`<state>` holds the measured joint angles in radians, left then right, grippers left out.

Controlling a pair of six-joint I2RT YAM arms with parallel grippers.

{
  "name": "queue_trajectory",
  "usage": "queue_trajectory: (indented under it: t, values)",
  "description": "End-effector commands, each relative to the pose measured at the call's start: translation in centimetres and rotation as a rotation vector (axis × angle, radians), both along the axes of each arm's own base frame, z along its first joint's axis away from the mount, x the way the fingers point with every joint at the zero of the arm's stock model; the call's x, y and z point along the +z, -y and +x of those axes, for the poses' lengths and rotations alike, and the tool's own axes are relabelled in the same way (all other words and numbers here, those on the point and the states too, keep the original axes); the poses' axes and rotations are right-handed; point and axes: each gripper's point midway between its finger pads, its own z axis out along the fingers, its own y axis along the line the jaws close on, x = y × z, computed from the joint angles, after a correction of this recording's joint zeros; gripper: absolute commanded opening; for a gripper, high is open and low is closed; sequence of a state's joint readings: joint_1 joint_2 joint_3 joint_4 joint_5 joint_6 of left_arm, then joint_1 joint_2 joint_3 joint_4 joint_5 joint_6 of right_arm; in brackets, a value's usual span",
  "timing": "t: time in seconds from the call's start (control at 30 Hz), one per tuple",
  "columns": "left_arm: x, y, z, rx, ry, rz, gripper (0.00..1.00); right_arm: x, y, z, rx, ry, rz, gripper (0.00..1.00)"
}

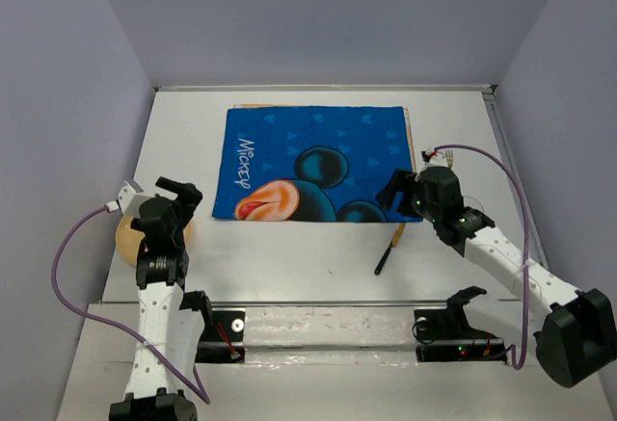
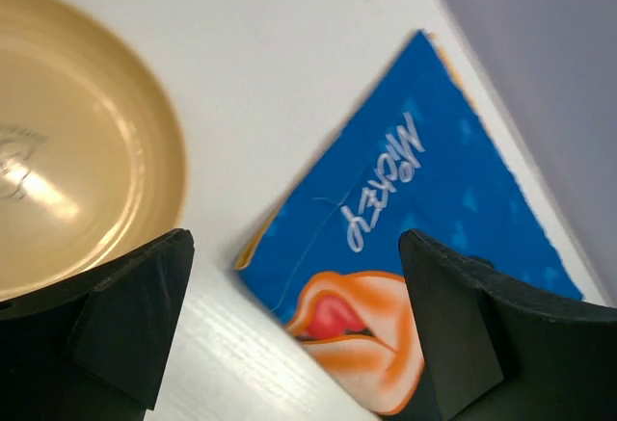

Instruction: Set the dinner table for one person

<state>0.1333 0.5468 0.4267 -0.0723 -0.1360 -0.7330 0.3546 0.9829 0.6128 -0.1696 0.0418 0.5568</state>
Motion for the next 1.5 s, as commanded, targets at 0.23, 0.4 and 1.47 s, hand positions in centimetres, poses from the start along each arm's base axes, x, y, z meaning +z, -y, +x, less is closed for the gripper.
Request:
queue_trajectory:
  t: [0.23, 0.4, 1.47]
  values:
    - [-5.1, -6.0, -2.0, 0.303, -0.234, 0.008, 0.99, 1.7, -4.9, -0.8, 0.167, 0.085, 0.041, 0.85]
    - [-5.6, -6.8, 1.2, 0.232, -0.278, 0.049, 0.93, 1.8, -5.2, -1.6, 0.206, 0.104, 0.056, 0.85]
    - [-9.0, -7.6, 7.1, 0.172, -0.479, 0.145, 0.0, 2.8, -6.3, -1.5, 0.266, 0.132, 0.06, 0.84]
